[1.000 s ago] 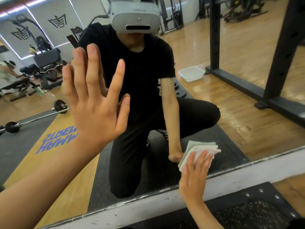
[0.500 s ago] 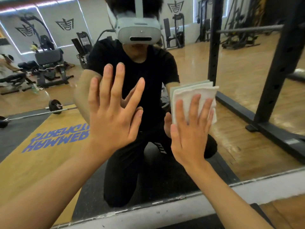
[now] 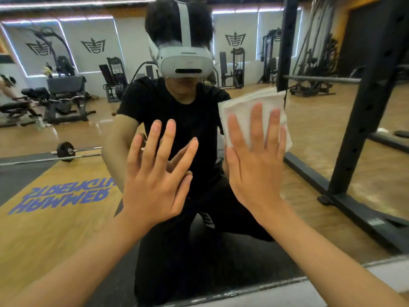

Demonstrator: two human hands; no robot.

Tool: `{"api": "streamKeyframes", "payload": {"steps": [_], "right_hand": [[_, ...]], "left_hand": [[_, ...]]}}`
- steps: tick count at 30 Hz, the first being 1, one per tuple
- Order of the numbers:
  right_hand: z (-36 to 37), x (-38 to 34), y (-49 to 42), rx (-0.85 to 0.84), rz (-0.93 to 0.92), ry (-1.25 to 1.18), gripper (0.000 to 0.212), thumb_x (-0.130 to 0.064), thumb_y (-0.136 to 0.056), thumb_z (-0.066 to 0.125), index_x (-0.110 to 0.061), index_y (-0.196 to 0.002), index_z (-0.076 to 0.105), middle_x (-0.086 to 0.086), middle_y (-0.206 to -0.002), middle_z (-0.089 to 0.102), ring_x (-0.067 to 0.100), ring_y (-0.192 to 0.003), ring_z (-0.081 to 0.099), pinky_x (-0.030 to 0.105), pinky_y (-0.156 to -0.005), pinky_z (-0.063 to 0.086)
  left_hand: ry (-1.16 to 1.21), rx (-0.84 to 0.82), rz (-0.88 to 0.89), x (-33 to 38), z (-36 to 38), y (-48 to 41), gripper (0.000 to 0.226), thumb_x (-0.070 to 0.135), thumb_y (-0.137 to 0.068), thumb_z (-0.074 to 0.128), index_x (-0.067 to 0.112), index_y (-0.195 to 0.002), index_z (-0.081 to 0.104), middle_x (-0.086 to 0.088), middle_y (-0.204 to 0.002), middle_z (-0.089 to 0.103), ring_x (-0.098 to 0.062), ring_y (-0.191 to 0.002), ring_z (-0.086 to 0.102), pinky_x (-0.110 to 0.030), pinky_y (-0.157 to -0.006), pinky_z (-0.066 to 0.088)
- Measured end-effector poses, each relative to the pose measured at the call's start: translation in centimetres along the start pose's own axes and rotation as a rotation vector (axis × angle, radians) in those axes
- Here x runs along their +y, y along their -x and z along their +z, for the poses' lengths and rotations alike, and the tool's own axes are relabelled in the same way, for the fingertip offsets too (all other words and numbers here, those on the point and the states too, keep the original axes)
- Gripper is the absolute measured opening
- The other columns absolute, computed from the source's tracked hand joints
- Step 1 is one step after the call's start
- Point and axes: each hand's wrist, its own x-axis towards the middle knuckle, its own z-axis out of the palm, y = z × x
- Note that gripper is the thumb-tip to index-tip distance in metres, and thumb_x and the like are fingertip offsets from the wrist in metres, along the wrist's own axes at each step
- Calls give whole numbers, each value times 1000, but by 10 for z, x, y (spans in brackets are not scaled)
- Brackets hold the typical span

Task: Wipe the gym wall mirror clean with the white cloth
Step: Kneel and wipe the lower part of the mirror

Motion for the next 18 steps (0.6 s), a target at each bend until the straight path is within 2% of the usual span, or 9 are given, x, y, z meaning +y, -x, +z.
{"api": "streamKeyframes", "payload": {"steps": [2, 5, 8, 10, 12, 14, 16, 18], "right_hand": [[2, 2, -1, 33, 1, 3, 55, -38, -114, 27, -27, -167, 21, 9, -174, 0, 38, -161, -3, 58, -130, 5], [18, 24, 66, -11, 2, 11, 53, -41, -114, 25, -26, -166, 23, 6, -176, -5, 37, -162, -6, 57, -130, 5], [23, 48, 151, -175, 110, 45, 50, -44, -114, 20, -22, -156, 36, 6, -177, -6, 37, -162, -6, 66, -121, 20], [18, 53, 163, -225, 138, 71, 50, -44, -114, 19, -21, -153, 39, 5, -177, -7, 39, -161, -1, 69, -113, 26], [13, 48, 121, -169, 67, 67, 51, -43, -114, 20, -26, -162, 27, 5, -176, -8, 42, -160, 1, 69, -119, 22], [2, 34, 49, -88, -41, 46, 55, -41, -115, 22, -31, -168, 12, 7, -176, -5, 41, -161, -3, 66, -126, 11], [-11, 10, -24, -6, -96, 48, 56, -39, -115, 25, -28, -168, 13, 12, -176, 4, 43, -160, -1, 63, -128, 5], [-18, -16, -71, 54, -40, 33, 55, -37, -114, 27, -25, -167, 19, 14, -175, 9, 44, -160, 2, 60, -129, 2]], "left_hand": [[-1, 6, -4, 0, 1, 0, 65, 36, -102, 52, 18, -163, 39, -28, -170, 23, -46, -160, 18, -66, -124, 22], [4, 14, -4, -1, 2, -1, 64, 36, -102, 52, 19, -163, 41, -28, -170, 23, -46, -160, 18, -65, -125, 22], [7, 23, -3, -1, 2, -2, 65, 36, -101, 53, 19, -162, 42, -27, -170, 23, -46, -159, 19, -63, -127, 19], [8, 25, -3, 0, 1, 0, 66, 36, -100, 54, 19, -163, 41, -27, -170, 24, -46, -160, 19, -63, -127, 19], [10, 21, 2, -1, 1, -1, 67, 37, -100, 55, 18, -163, 41, -27, -170, 23, -45, -160, 18, -63, -127, 20], [14, 22, 9, -1, 1, -2, 66, 37, -101, 54, 18, -163, 41, -27, -171, 22, -45, -160, 18, -62, -128, 18], [19, 25, 8, -1, 0, -4, 67, 38, -101, 54, 18, -163, 41, -26, -171, 22, -44, -160, 17, -60, -129, 14], [25, 32, 4, -1, -1, -3, 67, 37, -100, 55, 18, -162, 41, -26, -171, 23, -44, -161, 16, -59, -130, 11]]}}
